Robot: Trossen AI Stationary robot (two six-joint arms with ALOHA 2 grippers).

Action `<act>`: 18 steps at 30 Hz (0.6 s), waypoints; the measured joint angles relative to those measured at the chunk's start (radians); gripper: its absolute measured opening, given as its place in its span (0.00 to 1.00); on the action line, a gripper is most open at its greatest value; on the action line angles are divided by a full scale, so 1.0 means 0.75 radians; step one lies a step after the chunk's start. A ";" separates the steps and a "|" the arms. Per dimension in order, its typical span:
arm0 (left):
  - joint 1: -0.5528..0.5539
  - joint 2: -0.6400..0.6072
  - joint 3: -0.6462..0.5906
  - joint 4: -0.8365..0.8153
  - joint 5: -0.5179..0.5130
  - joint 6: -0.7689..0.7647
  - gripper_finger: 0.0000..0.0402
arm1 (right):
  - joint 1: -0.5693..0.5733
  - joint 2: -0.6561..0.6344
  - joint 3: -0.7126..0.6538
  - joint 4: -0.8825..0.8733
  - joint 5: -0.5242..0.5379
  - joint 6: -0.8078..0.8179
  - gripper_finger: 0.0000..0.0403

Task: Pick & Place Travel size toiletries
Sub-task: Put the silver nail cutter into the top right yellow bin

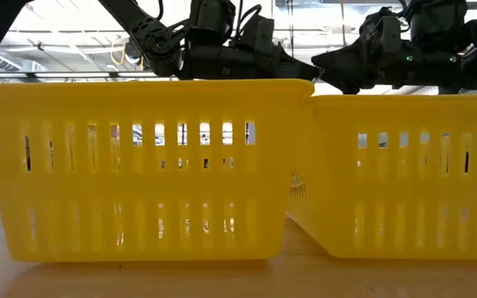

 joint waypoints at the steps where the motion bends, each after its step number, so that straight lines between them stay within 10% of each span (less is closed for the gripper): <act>1: 0.000 0.000 0.000 -0.001 0.000 0.000 0.06 | 0.000 0.001 0.000 -0.001 -0.008 -0.012 0.37; 7: -0.001 0.000 0.000 -0.002 0.045 0.009 0.06 | 0.000 0.000 0.000 0.007 -0.077 -0.072 0.12; 18: -0.033 -0.002 0.001 -0.038 0.066 -0.089 0.07 | 0.001 0.000 -0.001 -0.006 -0.056 -0.081 0.12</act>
